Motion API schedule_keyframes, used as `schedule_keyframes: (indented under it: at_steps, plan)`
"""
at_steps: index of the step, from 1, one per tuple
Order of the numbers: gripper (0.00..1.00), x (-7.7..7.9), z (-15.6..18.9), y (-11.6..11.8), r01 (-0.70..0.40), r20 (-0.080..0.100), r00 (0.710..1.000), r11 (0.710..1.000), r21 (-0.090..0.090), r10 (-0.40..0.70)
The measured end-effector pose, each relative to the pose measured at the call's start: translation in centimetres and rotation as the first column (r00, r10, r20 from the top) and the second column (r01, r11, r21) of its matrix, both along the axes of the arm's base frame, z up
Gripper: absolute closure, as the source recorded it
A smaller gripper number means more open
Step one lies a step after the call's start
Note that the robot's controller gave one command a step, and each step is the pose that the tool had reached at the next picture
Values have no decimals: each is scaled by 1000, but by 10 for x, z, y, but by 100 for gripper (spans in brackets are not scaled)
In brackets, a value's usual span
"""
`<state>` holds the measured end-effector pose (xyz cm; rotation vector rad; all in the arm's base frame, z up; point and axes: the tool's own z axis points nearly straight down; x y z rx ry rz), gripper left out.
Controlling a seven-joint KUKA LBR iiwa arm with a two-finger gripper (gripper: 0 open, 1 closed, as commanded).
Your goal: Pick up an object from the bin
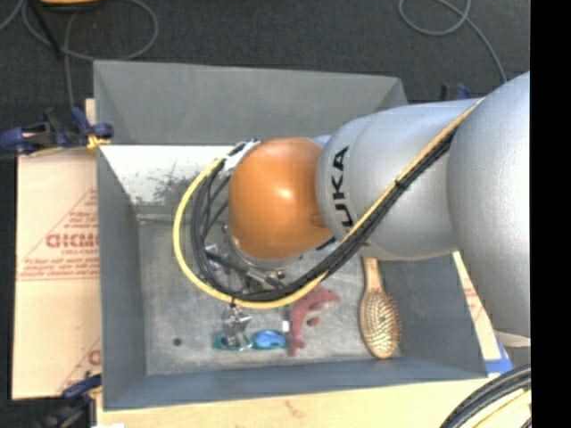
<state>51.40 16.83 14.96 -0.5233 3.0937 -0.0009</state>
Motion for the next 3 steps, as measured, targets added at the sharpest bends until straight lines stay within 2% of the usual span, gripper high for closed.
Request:
schedule_keyframes:
  at_steps: [1,2,3]
  plan:
    - [0,-14,-21,-41,-17,-1,1000,1000,2,17]
    - [0,-28,-53,-54,-150,-2,989,989,0,150]
    - [100,-26,-77,-24,-404,7,915,915,1,404]
